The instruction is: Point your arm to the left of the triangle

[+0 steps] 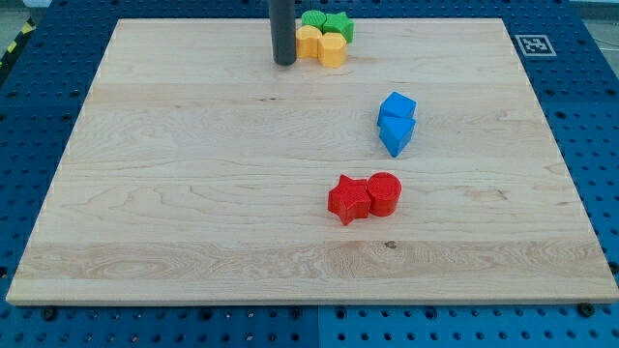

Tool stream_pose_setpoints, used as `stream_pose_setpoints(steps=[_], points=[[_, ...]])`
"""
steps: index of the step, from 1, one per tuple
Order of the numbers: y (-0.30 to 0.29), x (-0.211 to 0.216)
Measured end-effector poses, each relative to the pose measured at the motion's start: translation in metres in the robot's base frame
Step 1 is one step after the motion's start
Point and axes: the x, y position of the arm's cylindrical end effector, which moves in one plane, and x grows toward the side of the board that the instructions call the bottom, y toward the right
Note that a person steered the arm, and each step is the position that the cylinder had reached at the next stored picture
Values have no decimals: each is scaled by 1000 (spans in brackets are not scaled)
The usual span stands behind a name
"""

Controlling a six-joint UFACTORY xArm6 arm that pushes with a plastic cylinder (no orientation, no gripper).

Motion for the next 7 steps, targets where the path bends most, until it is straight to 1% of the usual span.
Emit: stream_pose_setpoints(steps=[1, 2, 3, 4, 5, 6, 7], points=[[-11, 61], [-11, 69], [-6, 97], [14, 108], [65, 108], [80, 108], [80, 115]])
